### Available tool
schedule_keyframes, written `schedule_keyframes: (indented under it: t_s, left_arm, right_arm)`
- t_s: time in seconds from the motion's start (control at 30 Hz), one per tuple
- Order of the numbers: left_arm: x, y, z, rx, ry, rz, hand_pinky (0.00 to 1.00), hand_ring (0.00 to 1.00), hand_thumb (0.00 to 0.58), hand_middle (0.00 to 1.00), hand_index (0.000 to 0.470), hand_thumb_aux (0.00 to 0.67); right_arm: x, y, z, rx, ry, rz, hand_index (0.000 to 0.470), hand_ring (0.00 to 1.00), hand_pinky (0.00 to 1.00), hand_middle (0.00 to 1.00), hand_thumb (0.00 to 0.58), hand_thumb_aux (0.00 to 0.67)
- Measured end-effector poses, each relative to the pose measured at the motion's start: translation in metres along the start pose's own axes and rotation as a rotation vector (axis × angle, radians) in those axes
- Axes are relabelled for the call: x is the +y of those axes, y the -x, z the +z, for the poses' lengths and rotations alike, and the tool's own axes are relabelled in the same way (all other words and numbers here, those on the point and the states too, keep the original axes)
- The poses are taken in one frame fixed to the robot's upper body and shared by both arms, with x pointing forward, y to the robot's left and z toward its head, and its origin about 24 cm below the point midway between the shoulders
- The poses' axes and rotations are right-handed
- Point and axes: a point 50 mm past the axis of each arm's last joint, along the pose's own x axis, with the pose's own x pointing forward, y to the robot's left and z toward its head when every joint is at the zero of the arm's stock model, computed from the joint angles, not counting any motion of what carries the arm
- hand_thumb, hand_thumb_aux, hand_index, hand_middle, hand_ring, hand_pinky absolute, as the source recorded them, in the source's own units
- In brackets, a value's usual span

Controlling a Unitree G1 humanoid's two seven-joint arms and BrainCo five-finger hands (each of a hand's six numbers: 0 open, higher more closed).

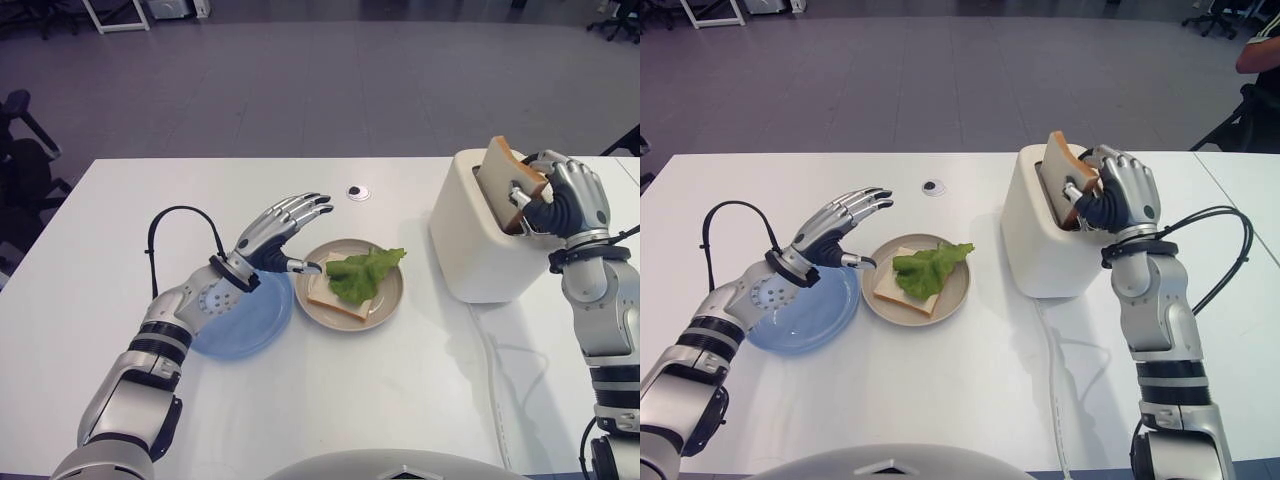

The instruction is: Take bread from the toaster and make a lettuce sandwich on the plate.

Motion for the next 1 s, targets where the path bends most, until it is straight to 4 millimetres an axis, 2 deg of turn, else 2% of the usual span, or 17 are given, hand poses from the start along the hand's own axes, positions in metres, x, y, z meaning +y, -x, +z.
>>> schedule_keyframes:
  t_s: [0.1, 0.2, 0.3, 0.43, 0.6, 0.7, 0.83, 0.9, 1.0]
  left_arm:
    - [0.001, -0.002, 0.002, -0.008, 0.029, 0.031, 0.0, 0.0, 0.0, 0.0, 0.0, 0.0]
    - [0.009, -0.002, 0.003, -0.024, 0.065, 0.089, 0.0, 0.0, 0.0, 0.0, 0.0, 0.0]
    - [0.017, -0.003, 0.004, -0.043, 0.098, 0.136, 0.0, 0.0, 0.0, 0.0, 0.0, 0.0]
    - [0.027, -0.003, 0.005, -0.064, 0.151, 0.206, 0.0, 0.0, 0.0, 0.0, 0.0, 0.0]
    - [0.05, 0.002, 0.015, -0.172, 0.367, 0.344, 0.0, 0.0, 0.0, 0.0, 0.0, 0.0]
    - [0.058, 0.009, 0.026, -0.266, 0.523, 0.366, 0.0, 0.0, 0.0, 0.0, 0.0, 0.0]
    - [0.057, 0.02, 0.037, -0.368, 0.679, 0.267, 0.0, 0.0, 0.0, 0.0, 0.0, 0.0]
    - [0.056, 0.022, 0.041, -0.401, 0.71, 0.217, 0.0, 0.0, 0.0, 0.0, 0.0, 0.0]
    - [0.044, 0.028, 0.046, -0.429, 0.719, 0.082, 0.0, 0.0, 0.0, 0.0, 0.0, 0.0]
  right_arm:
    - [-0.014, -0.004, 0.009, -0.054, -0.051, -0.112, 0.47, 1.0, 1.0, 1.0, 0.58, 0.67]
    - [-0.026, -0.007, 0.027, -0.149, -0.164, -0.192, 0.47, 1.0, 1.0, 1.0, 0.58, 0.67]
    - [-0.028, -0.005, 0.045, -0.24, -0.321, -0.175, 0.47, 1.0, 1.0, 1.0, 0.58, 0.67]
    - [-0.019, -0.003, 0.064, -0.328, -0.443, -0.089, 0.47, 1.0, 1.0, 1.0, 0.58, 0.67]
    - [0.016, 0.005, 0.095, -0.415, -0.582, 0.138, 0.47, 1.0, 1.0, 1.0, 0.58, 0.67]
    - [0.04, 0.011, 0.107, -0.415, -0.636, 0.263, 0.47, 1.0, 1.0, 1.0, 0.58, 0.67]
    - [0.077, 0.02, 0.115, -0.371, -0.701, 0.404, 0.47, 1.0, 1.0, 1.0, 0.58, 0.67]
    - [0.086, 0.021, 0.116, -0.356, -0.715, 0.428, 0.47, 1.0, 1.0, 1.0, 0.58, 0.67]
    - [0.109, 0.027, 0.118, -0.324, -0.741, 0.5, 0.47, 1.0, 1.0, 1.0, 0.58, 0.67]
